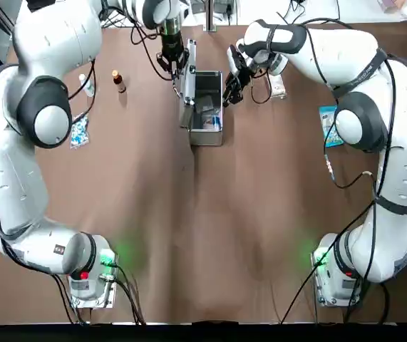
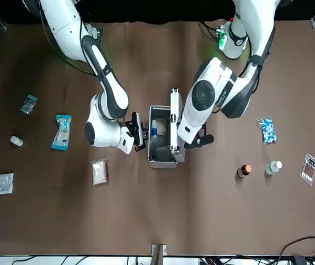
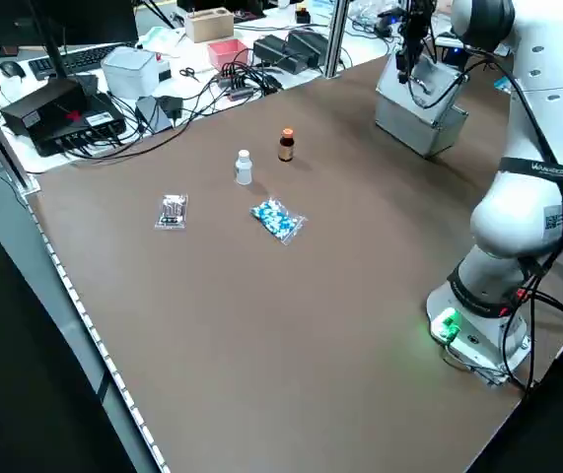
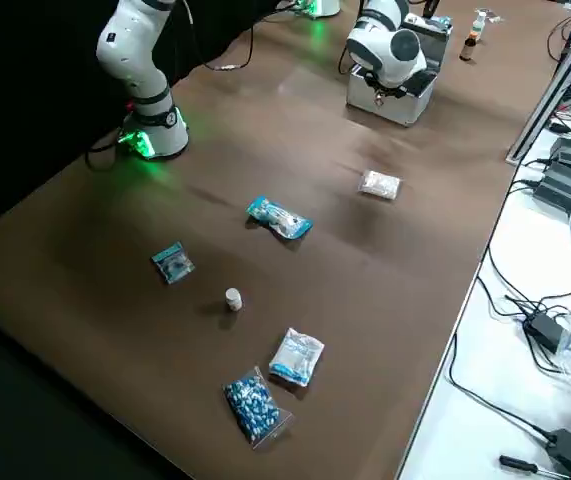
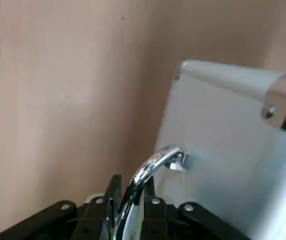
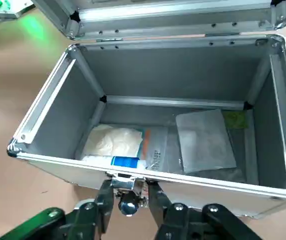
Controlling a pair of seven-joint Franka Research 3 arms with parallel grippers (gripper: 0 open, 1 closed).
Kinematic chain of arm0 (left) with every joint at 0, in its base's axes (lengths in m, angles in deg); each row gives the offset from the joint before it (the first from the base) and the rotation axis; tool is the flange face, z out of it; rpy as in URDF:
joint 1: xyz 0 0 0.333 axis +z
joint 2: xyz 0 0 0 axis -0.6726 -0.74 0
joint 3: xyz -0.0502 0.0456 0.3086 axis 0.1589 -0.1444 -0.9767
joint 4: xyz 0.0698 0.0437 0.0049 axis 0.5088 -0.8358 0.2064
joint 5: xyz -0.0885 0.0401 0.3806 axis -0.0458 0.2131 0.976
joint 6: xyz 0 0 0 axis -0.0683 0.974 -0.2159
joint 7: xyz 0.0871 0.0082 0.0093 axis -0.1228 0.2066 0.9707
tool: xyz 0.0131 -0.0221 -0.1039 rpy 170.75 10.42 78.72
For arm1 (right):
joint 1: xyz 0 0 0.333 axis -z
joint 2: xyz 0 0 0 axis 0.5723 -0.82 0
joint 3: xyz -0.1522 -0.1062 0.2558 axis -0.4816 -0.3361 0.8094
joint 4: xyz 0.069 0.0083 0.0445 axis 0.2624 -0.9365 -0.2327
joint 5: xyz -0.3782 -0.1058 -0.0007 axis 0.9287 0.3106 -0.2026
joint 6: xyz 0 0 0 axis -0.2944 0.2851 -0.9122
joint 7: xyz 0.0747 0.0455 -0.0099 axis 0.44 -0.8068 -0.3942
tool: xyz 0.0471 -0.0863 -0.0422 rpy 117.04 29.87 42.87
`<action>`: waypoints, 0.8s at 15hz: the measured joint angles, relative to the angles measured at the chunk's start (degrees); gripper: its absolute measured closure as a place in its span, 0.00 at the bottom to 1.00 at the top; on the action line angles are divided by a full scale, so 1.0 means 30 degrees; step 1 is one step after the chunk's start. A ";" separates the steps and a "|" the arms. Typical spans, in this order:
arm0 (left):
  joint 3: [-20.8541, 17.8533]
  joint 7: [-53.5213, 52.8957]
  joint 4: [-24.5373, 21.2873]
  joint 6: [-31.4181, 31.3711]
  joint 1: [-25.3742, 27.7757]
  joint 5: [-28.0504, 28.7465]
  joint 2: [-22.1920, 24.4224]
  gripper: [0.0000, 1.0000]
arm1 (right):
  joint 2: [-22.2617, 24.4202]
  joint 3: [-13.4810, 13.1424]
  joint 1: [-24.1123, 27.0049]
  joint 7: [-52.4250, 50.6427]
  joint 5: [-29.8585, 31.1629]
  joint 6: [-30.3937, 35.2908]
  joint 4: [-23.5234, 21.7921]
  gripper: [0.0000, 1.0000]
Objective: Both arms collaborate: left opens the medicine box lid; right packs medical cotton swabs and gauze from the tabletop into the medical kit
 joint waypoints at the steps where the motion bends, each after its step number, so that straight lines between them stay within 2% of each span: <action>1: 0.0000 -0.0070 0.0075 0.0225 0.0219 0.0001 0.0023 0.70 | 0.0000 -0.0001 -0.0003 -0.0001 0.0000 0.0000 0.0000 0.63; 9: 0.0201 -0.2244 0.0340 0.1248 0.2466 0.0011 0.1496 0.01 | 0.0018 0.0002 -0.0025 -0.0001 -0.0006 0.0004 0.0009 0.63; 12: 0.0244 -0.3303 0.0380 0.2305 0.3234 0.0012 0.2393 0.01 | 0.0025 0.0001 -0.0032 0.0001 -0.0010 -0.0006 0.0017 0.64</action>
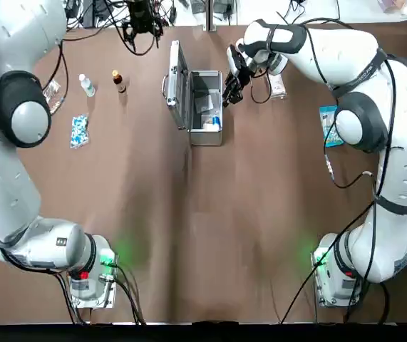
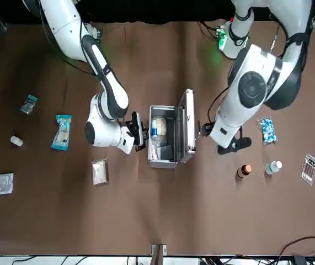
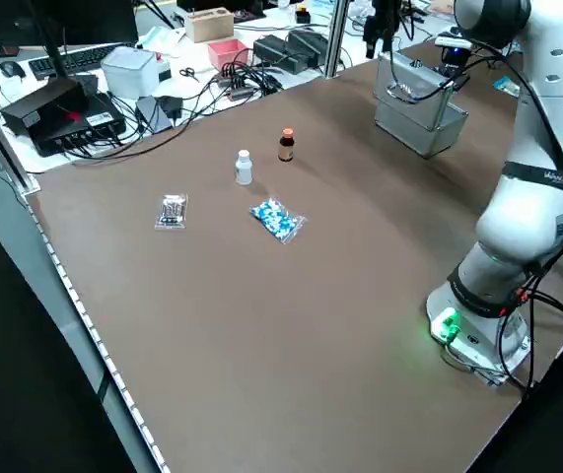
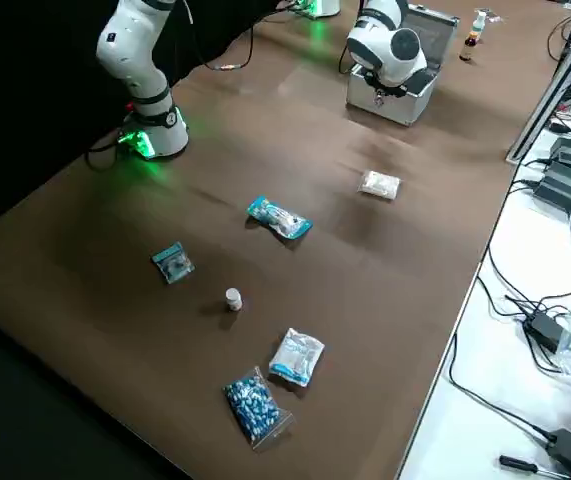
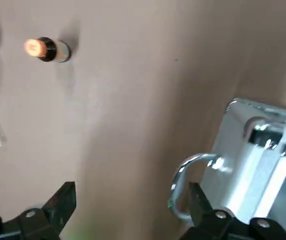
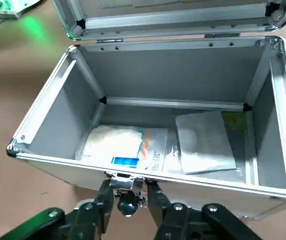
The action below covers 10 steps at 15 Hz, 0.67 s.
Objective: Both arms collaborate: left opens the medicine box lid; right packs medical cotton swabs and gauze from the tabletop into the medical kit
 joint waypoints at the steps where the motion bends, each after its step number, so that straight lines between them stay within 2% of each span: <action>1: 0.0013 -0.0437 0.0005 0.0383 0.0194 0.0000 0.0264 0.01 | 0.0000 -0.0004 0.0000 0.0000 0.0000 0.0004 -0.0001 0.64; 4: 0.0067 -0.2251 0.0017 0.1176 0.0803 -0.0004 0.1051 0.01 | 0.0050 -0.0003 -0.0001 0.0012 -0.0001 0.0046 0.0007 0.64; 10: 0.0119 -0.7022 0.0029 0.2561 0.3404 -0.0230 0.2664 0.01 | 0.0654 -0.0106 0.0146 0.0068 -0.0003 0.0752 -0.0040 0.63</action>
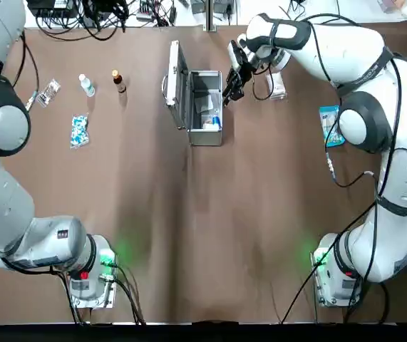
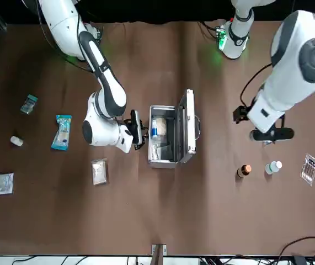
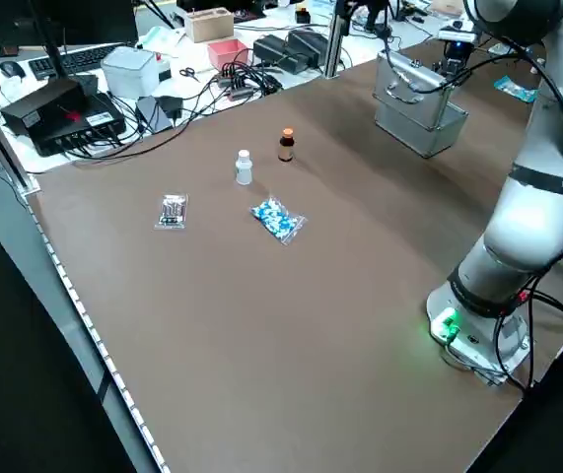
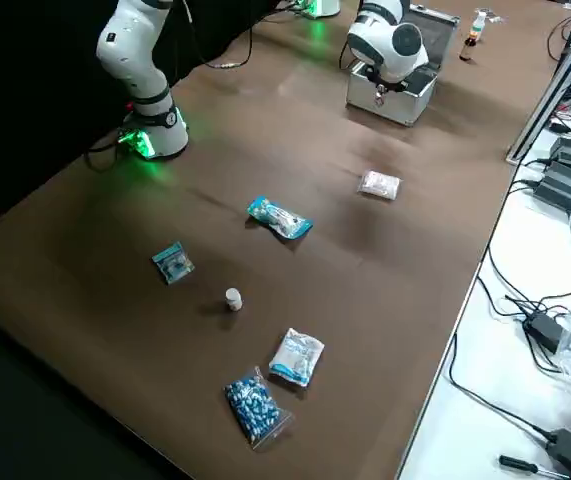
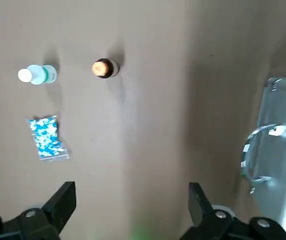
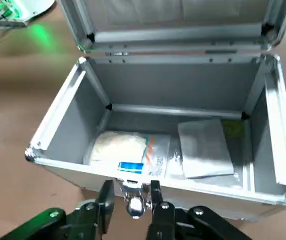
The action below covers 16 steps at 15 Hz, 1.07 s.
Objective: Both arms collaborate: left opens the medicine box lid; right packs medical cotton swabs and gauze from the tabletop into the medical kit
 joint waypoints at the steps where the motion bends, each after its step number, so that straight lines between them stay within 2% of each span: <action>1: 0.0006 -0.0505 0.0001 0.0219 0.0503 -0.0187 0.0114 0.01 | 0.0169 0.0001 0.0070 0.0000 0.0001 0.0175 0.0018 0.63; 5: -0.0004 -0.1887 0.0327 0.0532 0.2462 -0.0978 0.0453 0.01 | 0.0566 -0.0036 0.1071 -0.0014 0.0269 0.1614 0.0288 0.58; 6: -0.0018 -0.1944 0.0508 0.0598 0.2719 -0.0987 0.0478 0.01 | 0.0593 -0.0046 0.1467 -0.0033 0.0453 0.2053 0.0465 0.53; 9: -0.0397 -0.1957 0.0758 0.0670 0.2947 -0.0988 0.0647 0.00 | 0.0646 -0.0200 0.2681 0.0217 0.1640 0.3919 0.1790 0.52; 10: -0.0953 -0.1949 0.0773 0.0670 0.2545 -0.0988 0.0745 0.00 | 0.0691 -0.0255 0.3185 0.0710 0.1800 0.4653 0.2362 0.52; 11: -0.1948 -0.1943 0.0778 0.0671 0.1760 -0.0994 0.0870 0.00 | 0.0734 -0.0298 0.3716 0.1353 0.1918 0.5278 0.2923 0.50; 12: -0.3160 -0.1946 0.0788 0.0670 0.0824 -0.1074 0.0999 0.00 | 0.0772 -0.0343 0.4199 0.1887 0.2168 0.5674 0.3434 0.44; 14: -0.5238 -0.1978 0.0810 0.0591 -0.0734 -0.1711 0.1279 0.00 | 0.0808 -0.0406 0.4836 0.2845 0.3139 0.5941 0.4363 0.43; 16: -0.6233 -0.2066 0.0693 0.0237 -0.1476 -0.1902 0.1634 0.00 | 0.0821 -0.0468 0.5085 0.4250 0.3999 0.5951 0.5341 0.40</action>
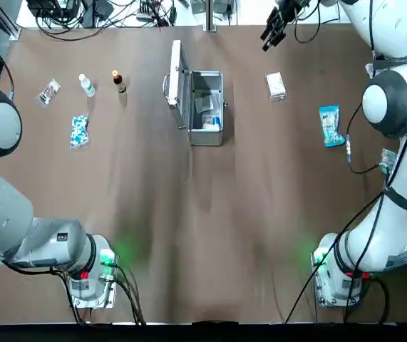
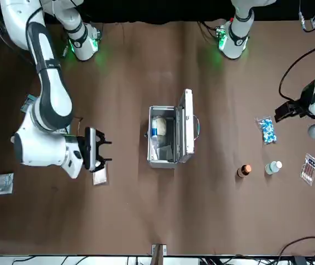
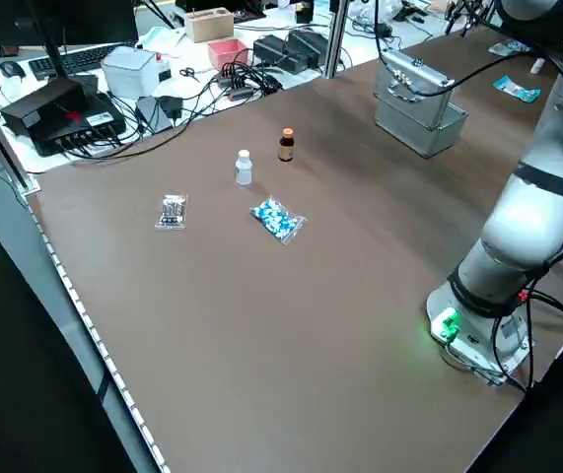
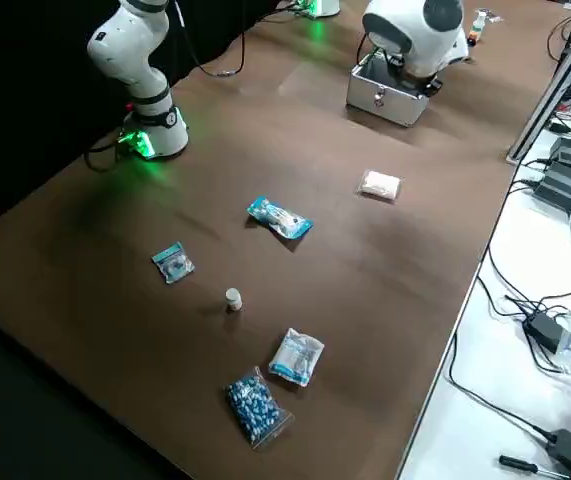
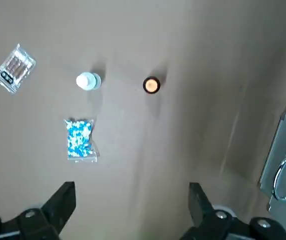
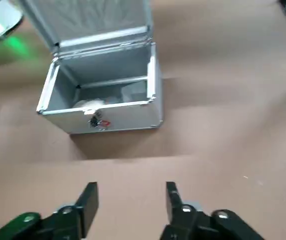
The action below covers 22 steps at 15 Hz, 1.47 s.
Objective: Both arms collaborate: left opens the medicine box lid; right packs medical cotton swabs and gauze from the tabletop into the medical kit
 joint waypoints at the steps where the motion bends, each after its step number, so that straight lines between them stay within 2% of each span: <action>1: -0.0262 -0.0145 -0.0236 -0.0416 -0.0191 -0.0007 0.0243 0.00 | 0.0007 -0.0023 0.0044 0.0658 0.0138 0.0000 0.0440 0.35; 3: -0.0999 -0.1367 -0.1016 -0.1089 -0.0740 -0.0011 0.0936 0.00 | 0.0065 -0.0154 0.0262 0.2308 0.0350 0.0002 0.1404 0.23; 5: -0.1154 -0.1771 -0.1191 -0.1196 -0.0753 -0.0012 0.1101 0.00 | 0.0412 -0.0412 0.0366 0.3657 0.0772 0.0052 0.1714 0.21; 8: -0.1178 -0.1771 -0.1126 -0.1452 -0.0767 -0.0021 0.1102 0.00 | 0.1175 -0.0578 0.0410 0.5961 0.1801 0.0455 0.1779 0.02; 11: -0.1181 -0.1789 -0.1024 -0.1677 -0.0767 -0.0147 0.0825 0.00 | 0.1842 -0.0940 0.0415 0.9256 0.3417 0.1516 0.1785 0.01; 16: -0.1260 -0.2052 -0.0758 -0.1763 -0.0772 -0.0170 0.0512 0.00 | 0.2686 -0.2542 0.0465 1.2909 0.5224 0.2586 0.1819 0.01; 19: -0.1240 -0.2029 -0.0635 -0.1758 -0.0885 -0.0176 0.0512 0.00 | 0.3300 -0.2803 0.0502 1.6139 0.6769 0.3217 0.1827 0.01; 22: -0.1244 -0.1897 -0.0608 -0.1785 -0.0907 -0.0176 0.0511 0.00 | 0.3627 -0.2852 0.0535 2.0164 0.7110 0.4408 0.1828 0.01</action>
